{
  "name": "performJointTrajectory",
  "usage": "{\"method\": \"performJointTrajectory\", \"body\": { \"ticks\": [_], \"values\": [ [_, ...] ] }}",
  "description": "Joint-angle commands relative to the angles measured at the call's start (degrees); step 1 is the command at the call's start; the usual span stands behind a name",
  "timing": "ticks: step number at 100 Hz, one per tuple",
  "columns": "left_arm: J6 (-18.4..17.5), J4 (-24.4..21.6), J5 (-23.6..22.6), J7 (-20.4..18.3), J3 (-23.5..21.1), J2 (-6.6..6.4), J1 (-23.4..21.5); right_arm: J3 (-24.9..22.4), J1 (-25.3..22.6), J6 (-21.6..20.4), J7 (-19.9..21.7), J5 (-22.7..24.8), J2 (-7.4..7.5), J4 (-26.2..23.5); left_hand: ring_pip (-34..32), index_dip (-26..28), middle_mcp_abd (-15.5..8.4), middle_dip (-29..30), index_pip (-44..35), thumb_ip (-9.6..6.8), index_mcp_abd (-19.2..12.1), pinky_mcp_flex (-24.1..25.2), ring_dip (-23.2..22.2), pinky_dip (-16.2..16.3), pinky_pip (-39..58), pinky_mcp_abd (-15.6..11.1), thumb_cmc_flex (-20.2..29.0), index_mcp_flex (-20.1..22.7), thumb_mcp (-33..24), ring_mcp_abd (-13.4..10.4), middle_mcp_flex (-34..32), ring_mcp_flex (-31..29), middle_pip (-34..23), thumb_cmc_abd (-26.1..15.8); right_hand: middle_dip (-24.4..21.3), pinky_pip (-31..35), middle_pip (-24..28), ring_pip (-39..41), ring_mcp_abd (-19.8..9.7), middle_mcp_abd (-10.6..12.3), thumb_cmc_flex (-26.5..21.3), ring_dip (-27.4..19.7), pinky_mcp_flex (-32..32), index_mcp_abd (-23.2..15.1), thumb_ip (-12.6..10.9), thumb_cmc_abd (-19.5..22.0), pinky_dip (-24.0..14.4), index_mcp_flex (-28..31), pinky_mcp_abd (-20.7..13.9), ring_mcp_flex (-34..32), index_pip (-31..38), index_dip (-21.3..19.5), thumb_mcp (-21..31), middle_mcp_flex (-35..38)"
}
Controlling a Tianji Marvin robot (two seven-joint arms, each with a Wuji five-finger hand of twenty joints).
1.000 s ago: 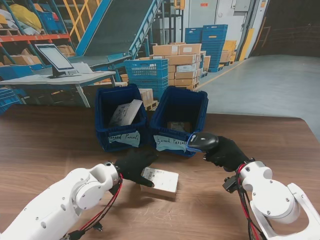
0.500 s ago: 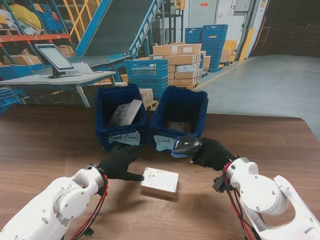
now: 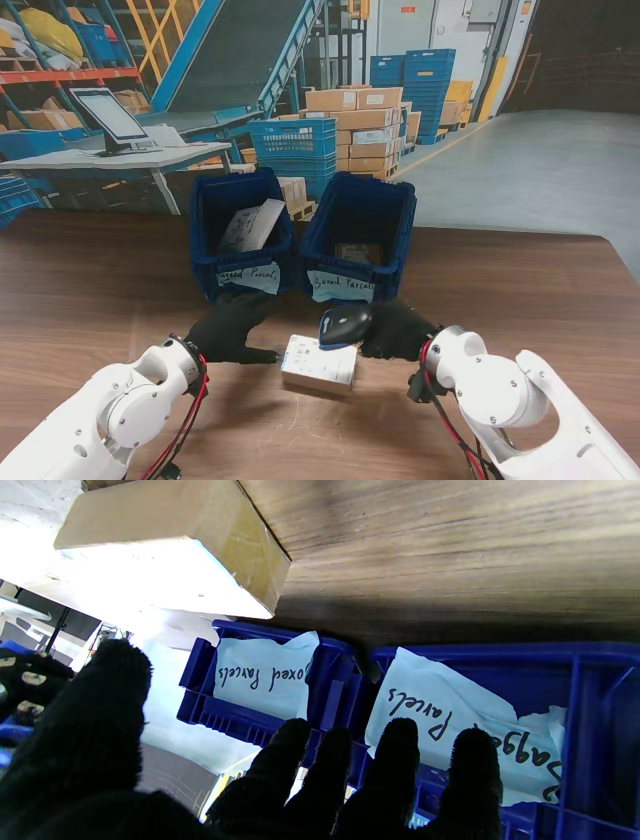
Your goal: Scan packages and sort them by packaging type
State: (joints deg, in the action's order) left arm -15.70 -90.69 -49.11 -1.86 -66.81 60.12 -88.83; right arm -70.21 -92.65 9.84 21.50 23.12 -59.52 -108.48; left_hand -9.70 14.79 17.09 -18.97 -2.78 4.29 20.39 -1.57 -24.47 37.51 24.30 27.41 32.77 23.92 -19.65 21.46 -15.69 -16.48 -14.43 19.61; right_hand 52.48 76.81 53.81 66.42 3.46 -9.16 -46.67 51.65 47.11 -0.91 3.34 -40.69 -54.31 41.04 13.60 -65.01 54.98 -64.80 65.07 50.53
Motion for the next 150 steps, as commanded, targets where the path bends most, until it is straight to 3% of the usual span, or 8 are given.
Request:
{"method": "performJointTrajectory", "body": {
  "ticks": [1, 63, 104, 150],
  "values": [
    [-0.5, 0.1, 0.3, -0.7, 0.1, 0.29, -0.4, 1.0, 0.6, -0.4, 1.2, -0.3, -0.27, 1.3, 1.1, 0.5, -0.6, 0.0, -0.1, -1.51, -1.1, 0.4, 0.7, -0.7, 0.1, -0.4, 0.9, 1.7, 0.9, 0.4, -0.7, -0.5, -0.1, -1.7, 0.3, 3.2, -0.3, 1.3, -0.7, -0.1, -5.0, 0.8, 0.8, -4.2, -1.6, 4.5, -1.0, 1.9, -0.6, -1.4, 0.3, 0.0, 6.8, 0.3],
    [-1.3, -0.1, 0.1, -1.1, -0.8, 0.15, -1.6, 10.4, 8.5, -1.1, 2.8, -1.2, -0.04, 9.3, 1.3, 0.6, -0.5, 0.0, 0.0, -1.55, -1.0, 0.8, 0.7, -1.7, -0.3, -0.4, 0.9, 1.6, 1.1, 0.4, -0.5, -0.2, 0.1, -2.0, 0.2, 3.2, -0.1, 1.3, -0.8, 0.0, -4.9, 0.8, 1.0, -4.3, -1.7, 4.6, -0.8, 1.8, -0.8, -1.5, 0.6, 0.2, 6.8, 0.3],
    [-3.8, 1.1, 1.4, -1.9, -1.9, 0.02, -1.7, 16.8, 15.3, -1.2, 7.4, -1.5, 0.8, 13.2, 1.5, 0.6, -0.4, 0.1, 0.0, -1.63, -0.8, 0.9, 0.8, -1.9, -0.6, -0.5, 1.1, 1.5, 1.5, 0.4, -0.3, 0.1, 0.4, -2.4, 0.1, 3.2, 0.0, 1.3, -1.1, 0.2, -4.7, 0.8, 1.1, -4.5, -1.8, 4.9, -0.7, 1.5, -0.9, -1.6, 0.7, 0.3, 6.8, 0.2],
    [-4.5, 1.7, 2.1, -2.5, -2.3, -0.07, -1.8, 20.6, 19.5, -0.8, 6.0, -2.9, 0.01, 17.6, 1.6, 0.7, -0.5, 0.1, 0.0, -1.75, -1.1, 1.0, 0.9, -2.0, -1.0, -0.5, 1.4, 1.7, 1.9, 0.4, -0.4, 0.2, 0.5, -2.6, 0.0, 3.1, 0.1, 1.3, -1.1, 0.2, -4.7, 0.8, 1.2, -4.6, -1.9, 4.9, -0.6, 1.5, -1.1, -1.6, 1.0, 0.5, 6.8, 0.2]
  ]
}}
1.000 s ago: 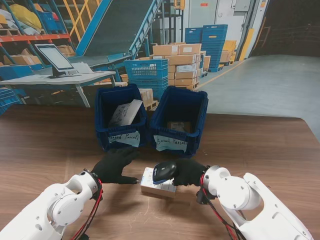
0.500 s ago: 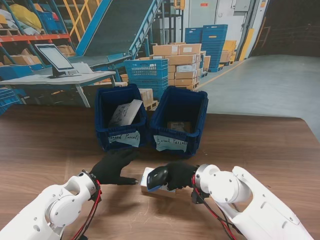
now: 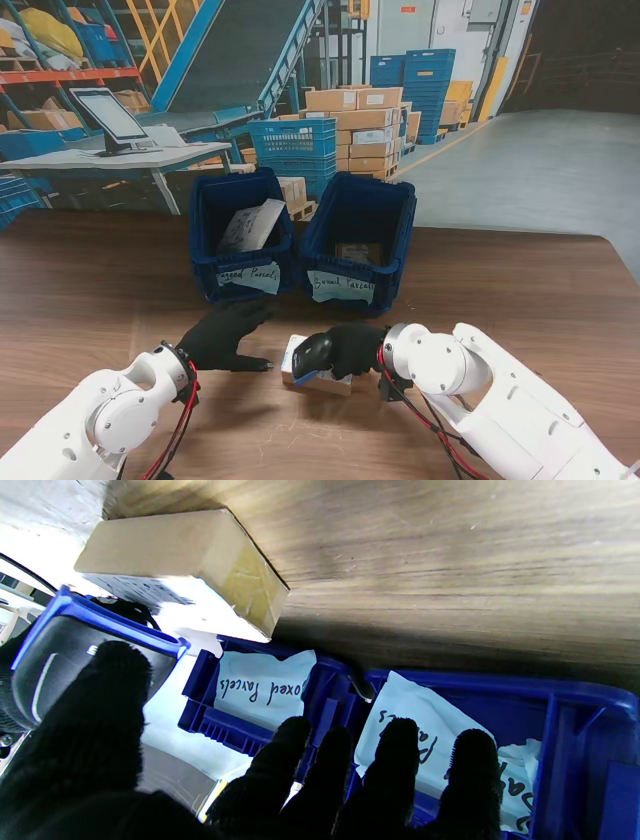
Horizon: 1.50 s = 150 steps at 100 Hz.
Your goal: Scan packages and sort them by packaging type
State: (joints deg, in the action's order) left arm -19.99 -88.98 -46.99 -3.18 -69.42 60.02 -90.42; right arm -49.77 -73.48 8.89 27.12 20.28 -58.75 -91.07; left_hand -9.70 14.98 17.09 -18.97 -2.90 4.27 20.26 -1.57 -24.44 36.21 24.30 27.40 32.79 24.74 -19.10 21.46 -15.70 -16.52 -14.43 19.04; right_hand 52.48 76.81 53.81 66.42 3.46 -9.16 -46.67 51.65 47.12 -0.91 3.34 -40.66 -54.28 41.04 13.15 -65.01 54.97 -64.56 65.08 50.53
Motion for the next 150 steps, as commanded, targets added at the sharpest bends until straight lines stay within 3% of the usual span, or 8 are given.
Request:
{"method": "performJointTrajectory", "body": {
  "ticks": [1, 53, 80, 109, 127, 142, 150],
  "values": [
    [-0.2, 0.0, -0.1, -1.2, 0.3, 0.02, -0.2, 0.3, 0.4, 0.2, 0.4, -0.1, -0.76, 0.3, 1.6, 0.5, -0.5, 0.1, 0.1, -1.73, -1.0, 1.0, 0.8, -0.7, -1.0, -0.5, 1.4, 0.9, 1.4, 0.4, -0.4, 0.2, 0.5, -2.1, 0.0, 3.1, 0.1, 1.3, -1.1, 0.3, -4.7, 0.8, 1.2, -4.6, -1.9, 4.8, -0.7, 1.4, -0.7, -1.6, 1.0, 0.2, 6.8, 0.1],
    [-0.8, 1.0, 0.5, -1.2, 1.6, 0.02, 0.6, 2.4, 3.7, 0.9, 0.3, -0.7, -1.16, 3.2, 1.6, 0.5, -0.6, 0.1, 0.1, -1.8, -1.1, 1.0, 0.9, -0.7, -1.3, -0.6, 1.5, 0.9, 1.7, 0.4, -0.3, 0.4, 0.5, -2.4, -0.1, 3.1, 0.1, 1.3, -1.2, 0.3, -4.6, 0.8, 1.3, -4.7, -1.9, 4.9, -0.6, 1.4, -0.6, -1.6, 1.0, 0.4, 6.8, 0.1],
    [-0.5, 1.7, 0.7, -1.2, 2.6, 0.05, 1.6, -0.1, 2.3, 1.8, 1.2, -0.4, -0.8, 1.4, 1.9, 0.6, -0.5, 0.1, 0.1, -1.83, -1.0, 1.5, 1.0, -1.0, -2.1, -0.6, 1.6, 0.9, 1.9, 0.2, 0.0, 0.9, 0.7, -2.3, -0.1, 3.1, 0.1, 1.3, -1.3, 0.3, -4.5, 0.8, 1.2, -4.7, -1.9, 4.9, -0.6, 1.3, -0.6, -1.5, 1.1, 0.4, 6.7, 0.1],
    [-0.9, 3.2, 0.7, -3.2, 5.5, -0.31, 5.0, -7.8, -3.2, 3.7, 2.3, 1.4, -0.1, -4.9, 4.0, 0.5, -0.9, 0.8, 0.5, -2.07, -1.5, 3.0, 3.1, -4.3, -7.3, -1.2, 1.4, -0.8, 4.2, -0.3, 2.7, 4.1, 2.3, -4.1, -0.1, 3.1, 0.1, 1.2, -1.1, 0.3, -4.6, 0.8, 1.1, -4.6, -1.9, 4.9, -0.7, 1.4, -0.6, -1.5, 1.0, 0.5, 6.7, 0.1],
    [-0.2, 4.1, -1.9, -3.1, 8.5, -0.56, 7.6, -14.3, -7.6, 4.5, 3.5, 3.0, 0.39, -9.9, 4.9, 0.4, -0.8, 1.4, 1.0, -2.26, -1.6, 3.1, 4.1, -5.1, -8.8, -1.3, 1.1, -2.4, 6.6, -0.6, 4.1, 5.8, 3.6, -4.9, -0.1, 3.1, 0.1, 1.2, -1.0, 0.2, -4.7, 0.8, 1.1, -4.5, -1.9, 4.8, -0.7, 1.5, -0.6, -1.4, 1.0, 0.5, 6.6, 0.1],
    [-0.3, 4.3, -1.1, -6.4, 11.0, -0.96, 10.2, -19.1, -10.9, 5.3, 3.3, 3.0, 0.36, -13.3, 6.0, -0.2, -0.9, 2.6, 2.0, -3.16, -1.5, 5.7, 5.9, -6.9, -13.0, -2.1, 1.6, -5.5, 12.9, -1.2, 6.5, 8.8, 5.8, -7.3, -0.1, 3.1, 0.0, 1.3, -0.8, 0.2, -4.8, 0.9, 0.9, -4.5, -1.8, 4.7, -0.7, 1.5, -0.5, -1.4, 1.0, 0.5, 6.6, 0.1],
    [-0.4, 4.9, -2.0, -5.9, 12.4, -0.98, 11.3, -21.2, -12.7, 5.7, 2.5, 2.5, 0.16, -14.7, 6.0, -0.6, -0.9, 2.9, 2.3, -3.72, -0.7, 5.2, 6.2, -7.7, -14.7, -2.2, 2.1, -6.7, 16.2, -1.2, 6.4, 9.2, 6.5, -8.0, 0.0, 3.1, 0.0, 1.3, -0.8, 0.1, -4.9, 0.9, 0.9, -4.4, -1.8, 4.7, -0.8, 1.5, -0.5, -1.3, 0.9, 0.5, 6.6, 0.1]
  ]
}}
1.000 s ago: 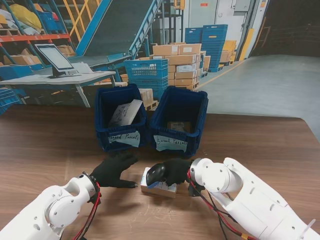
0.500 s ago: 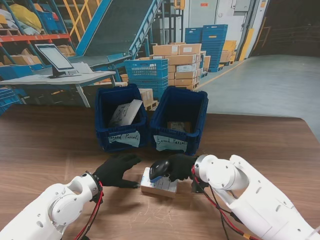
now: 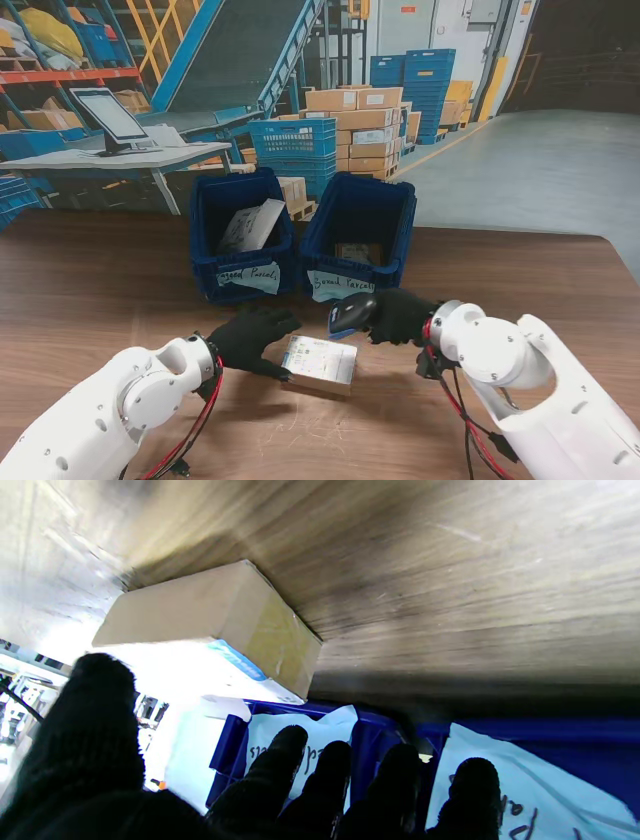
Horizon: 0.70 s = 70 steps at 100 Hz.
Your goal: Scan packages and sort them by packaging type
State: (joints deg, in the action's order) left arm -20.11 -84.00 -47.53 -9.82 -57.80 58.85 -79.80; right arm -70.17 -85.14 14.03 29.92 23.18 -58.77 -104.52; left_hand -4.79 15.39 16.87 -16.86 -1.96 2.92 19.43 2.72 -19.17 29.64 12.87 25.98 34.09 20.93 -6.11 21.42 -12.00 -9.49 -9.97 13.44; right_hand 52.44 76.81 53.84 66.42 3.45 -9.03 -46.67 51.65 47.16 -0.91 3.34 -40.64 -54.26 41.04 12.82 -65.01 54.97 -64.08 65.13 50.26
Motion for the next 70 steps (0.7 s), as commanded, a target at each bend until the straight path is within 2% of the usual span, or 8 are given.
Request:
{"method": "performJointTrajectory", "body": {
  "ticks": [1, 26, 38, 60, 70],
  "values": [
    [-0.3, -0.1, -1.6, 0.9, 0.9, 0.18, 0.8, -1.1, -1.3, 0.6, -0.4, -0.5, 0.15, -1.4, 1.2, -1.1, -0.7, 0.7, 1.4, -2.37, 0.1, 1.0, 0.9, -1.2, -3.3, -0.8, 0.8, -3.1, 3.3, -1.2, 2.8, 2.2, 2.1, -2.5, 0.0, 3.1, -0.1, 1.3, -0.8, -0.1, -4.9, 0.9, 0.8, -4.4, -1.8, 4.6, -0.8, 1.5, -0.1, -1.3, 0.9, 0.0, 6.6, 0.4],
    [1.5, -0.5, -5.5, 1.4, 3.9, -0.02, 2.7, -6.8, -5.6, -1.2, -0.5, -0.8, 0.15, -4.0, 1.9, -1.6, -0.3, 1.1, 2.1, -2.37, 1.8, 1.7, 1.6, -0.8, -3.6, -0.6, -0.1, -6.4, 6.4, -1.6, 5.0, 4.1, 6.6, -4.0, 0.1, 3.2, -0.1, 1.3, -0.8, -0.2, -4.9, 0.9, 0.8, -4.3, -1.8, 4.5, -0.9, 1.6, 0.0, -1.3, 0.9, 0.1, 6.6, 0.4],
    [2.6, -0.3, -7.2, 2.9, 5.1, 0.08, 3.5, -9.0, -7.4, -1.8, -0.4, -1.2, 0.16, -5.0, 1.9, -1.9, 0.0, 1.0, 2.3, -2.24, 2.5, 1.7, 1.7, -0.7, -3.7, -0.5, -0.6, -7.0, 6.9, -1.5, 4.7, 4.4, 8.1, -4.2, 0.1, 3.2, -0.2, 1.4, -0.9, -0.2, -5.0, 0.9, 0.8, -4.2, -1.7, 4.5, -0.9, 1.7, 0.0, -1.4, 0.8, 0.0, 6.6, 0.4],
    [4.6, 0.3, -8.7, 4.4, 7.9, 0.31, 5.7, -12.3, -10.5, -2.6, -1.3, -1.5, -0.06, -7.1, 2.4, -2.4, 0.3, 0.7, 2.6, -1.94, 3.3, 1.8, 2.2, -0.7, -3.7, -0.2, -1.1, -8.1, 7.3, -1.7, 5.6, 5.3, 9.0, -3.8, 0.2, 3.3, -0.2, 1.4, -0.6, -0.2, -5.0, 1.0, 0.8, -4.2, -1.7, 4.5, -1.0, 1.7, 0.1, -1.3, 0.7, 0.0, 6.6, 0.5],
    [5.3, 0.6, -9.6, 4.4, 9.1, 0.27, 7.0, -13.7, -11.9, -2.8, -1.8, -1.8, -0.2, -7.8, 2.2, -2.6, 0.3, 0.8, 2.6, -1.58, 3.3, 1.8, 2.3, -0.6, -3.7, -0.1, -3.4, -8.1, 8.2, -1.7, 6.0, 5.0, 9.3, -3.6, 0.2, 3.3, -0.3, 1.3, -0.8, -0.3, -5.1, 1.0, 0.8, -4.2, -1.7, 4.4, -1.0, 1.7, 0.1, -1.3, 0.7, -0.1, 6.6, 0.5]
  ]
}}
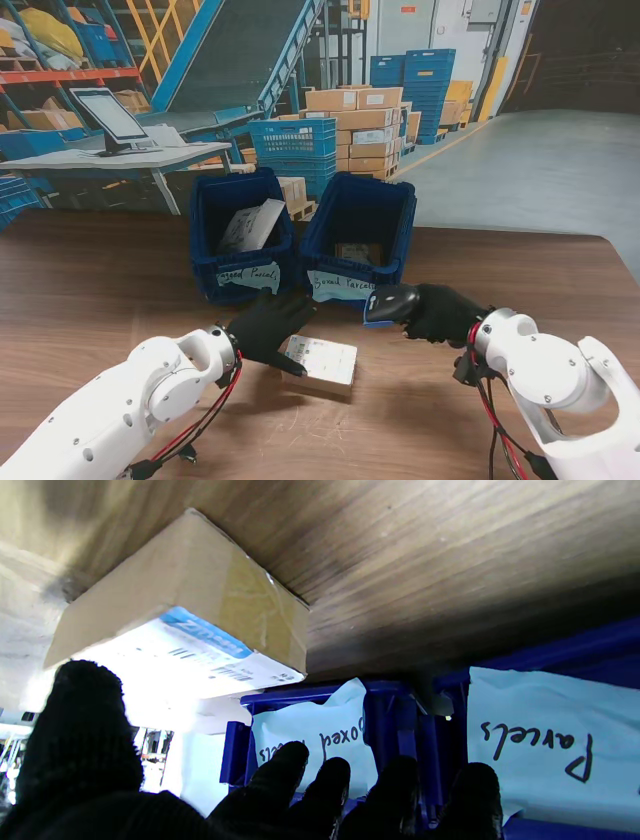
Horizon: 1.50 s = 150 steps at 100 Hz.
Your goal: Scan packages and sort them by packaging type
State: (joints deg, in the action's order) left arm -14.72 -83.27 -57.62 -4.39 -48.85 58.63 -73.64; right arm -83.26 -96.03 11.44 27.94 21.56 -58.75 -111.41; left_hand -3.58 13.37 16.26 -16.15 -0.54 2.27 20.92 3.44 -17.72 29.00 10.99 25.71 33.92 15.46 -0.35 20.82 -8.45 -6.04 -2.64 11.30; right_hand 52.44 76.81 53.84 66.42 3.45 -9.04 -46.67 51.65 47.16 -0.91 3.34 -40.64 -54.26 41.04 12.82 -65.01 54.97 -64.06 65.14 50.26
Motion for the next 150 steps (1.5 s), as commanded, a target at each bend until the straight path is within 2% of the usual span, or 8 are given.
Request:
{"method": "performJointTrajectory", "body": {
  "ticks": [1, 7, 27, 42, 67, 123, 141, 150],
  "values": [
    [-0.2, 0.1, 0.6, -0.9, 0.3, 0.53, 1.0, -0.7, -1.1, -0.2, 0.2, -0.2, -0.22, -1.0, 0.9, -0.6, 1.0, 0.1, 1.1, -0.91, 1.8, 1.0, 0.8, 0.0, -1.8, 0.2, -3.3, -2.6, 2.5, -1.1, 2.3, 1.4, 1.9, -1.3, 0.2, 3.2, -0.3, 1.4, -0.8, -0.3, -5.1, 1.0, 0.7, -4.2, -1.7, 4.4, -1.0, 1.7, 0.1, -1.4, 0.7, -0.1, 6.6, 0.5],
    [-0.3, 0.9, 1.0, 0.2, 1.0, 0.73, 1.6, -1.5, -1.8, -0.3, 0.0, -0.4, -0.28, -1.3, 0.7, -0.7, 1.0, 0.1, 1.0, -0.89, 1.9, 1.0, 0.8, 0.0, -1.8, 0.4, -4.0, -2.3, 2.6, -1.0, 2.3, 1.1, 1.9, -0.6, 0.2, 3.2, -0.3, 1.4, -0.6, -0.4, -5.1, 1.0, 0.7, -4.1, -1.7, 4.4, -1.0, 1.8, 0.0, -1.3, 0.7, -0.1, 6.6, 0.5],
    [0.2, 2.0, 1.7, -1.2, 3.7, 0.77, 4.4, -3.8, -3.5, -0.8, 0.3, -1.2, -0.27, -1.8, 1.2, -1.1, 1.0, 0.5, 1.2, -1.12, 1.9, 1.5, 1.2, -0.3, -2.2, 0.4, -5.6, -2.9, 2.2, -1.1, 3.2, 2.2, 2.4, 0.3, 0.3, 3.3, -0.3, 1.4, -0.5, -0.4, -5.1, 1.0, 0.7, -4.1, -1.6, 4.4, -1.0, 1.8, 0.1, -1.3, 0.7, -0.1, 6.6, 0.5],
    [-0.3, 3.3, 2.4, -0.4, 5.9, 1.02, 6.3, -5.0, -4.5, -1.0, 0.2, -1.7, -0.34, -2.1, 1.1, -1.1, 1.0, 0.6, 0.8, -1.16, 2.0, 1.4, 1.3, -0.5, -2.3, 0.7, -5.6, -1.9, 2.0, -1.0, 2.6, 1.8, 2.2, 1.1, 0.3, 3.3, -0.4, 1.4, -0.5, -0.4, -5.2, 1.0, 0.7, -4.1, -1.6, 4.3, -1.0, 1.8, 0.2, -1.3, 0.6, -0.1, 6.6, 0.5],
    [-0.8, 5.3, 4.8, -2.0, 10.4, 1.19, 9.5, -5.9, -5.4, -1.1, -0.4, -2.1, -0.51, -2.6, 0.9, -1.2, 1.1, 0.6, 0.8, -1.14, 1.9, 1.0, 1.5, -0.7, -2.3, 0.5, -4.7, -1.3, 1.7, -1.1, 2.0, 1.4, 2.0, 1.1, 0.4, 3.3, -0.4, 1.4, -0.6, -0.5, -5.2, 1.0, 0.6, -3.9, -1.5, 4.3, -1.0, 1.8, 0.2, -1.3, 0.6, -0.1, 6.5, 0.5],
    [-0.3, 7.6, 6.4, -0.8, 14.4, 1.55, 10.3, -6.3, -6.0, -1.4, -0.5, -2.6, -0.56, -3.1, 0.3, -1.0, 1.7, 0.4, 0.6, -1.01, 2.6, 0.3, 1.2, -0.7, -1.7, 0.7, -2.9, 0.6, 1.8, -0.3, 0.3, 0.0, 1.7, 2.0, 0.4, 3.3, -0.5, 1.4, -0.4, -0.5, -5.2, 1.0, 0.6, -4.0, -1.5, 4.3, -1.1, 1.9, 0.2, -1.3, 0.4, -0.3, 6.5, 0.6],
    [0.9, 9.8, 6.6, 1.2, 16.9, 2.07, 11.8, -6.3, -6.1, -1.5, -0.3, -2.8, -0.51, -3.1, -0.3, -0.9, 2.1, 0.1, 0.3, -1.53, 2.9, -0.4, 0.8, -0.5, -1.0, 1.0, 0.9, 1.7, 0.9, 0.1, -1.3, -1.4, 1.2, 3.9, 0.4, 3.3, -0.5, 1.4, -0.5, -0.4, -5.2, 1.0, 0.6, -4.0, -1.5, 4.3, -1.1, 1.9, 0.3, -1.3, 0.4, -0.4, 6.6, 0.6],
    [1.0, 11.2, 6.4, 2.2, 18.7, 2.28, 13.0, -6.2, -6.2, -1.4, -0.5, -2.8, -0.56, -3.2, -1.4, -0.9, 2.5, -0.6, 0.1, -1.69, 3.3, -1.4, 0.1, -0.2, -0.1, 1.0, 4.3, 2.4, 0.1, 0.4, -4.1, -3.6, 0.3, 8.0, 0.4, 3.3, -0.5, 1.4, -0.5, -0.5, -5.2, 1.0, 0.6, -3.9, -1.5, 4.2, -1.1, 1.9, 0.3, -1.3, 0.3, -0.4, 6.5, 0.6]
  ]
}}
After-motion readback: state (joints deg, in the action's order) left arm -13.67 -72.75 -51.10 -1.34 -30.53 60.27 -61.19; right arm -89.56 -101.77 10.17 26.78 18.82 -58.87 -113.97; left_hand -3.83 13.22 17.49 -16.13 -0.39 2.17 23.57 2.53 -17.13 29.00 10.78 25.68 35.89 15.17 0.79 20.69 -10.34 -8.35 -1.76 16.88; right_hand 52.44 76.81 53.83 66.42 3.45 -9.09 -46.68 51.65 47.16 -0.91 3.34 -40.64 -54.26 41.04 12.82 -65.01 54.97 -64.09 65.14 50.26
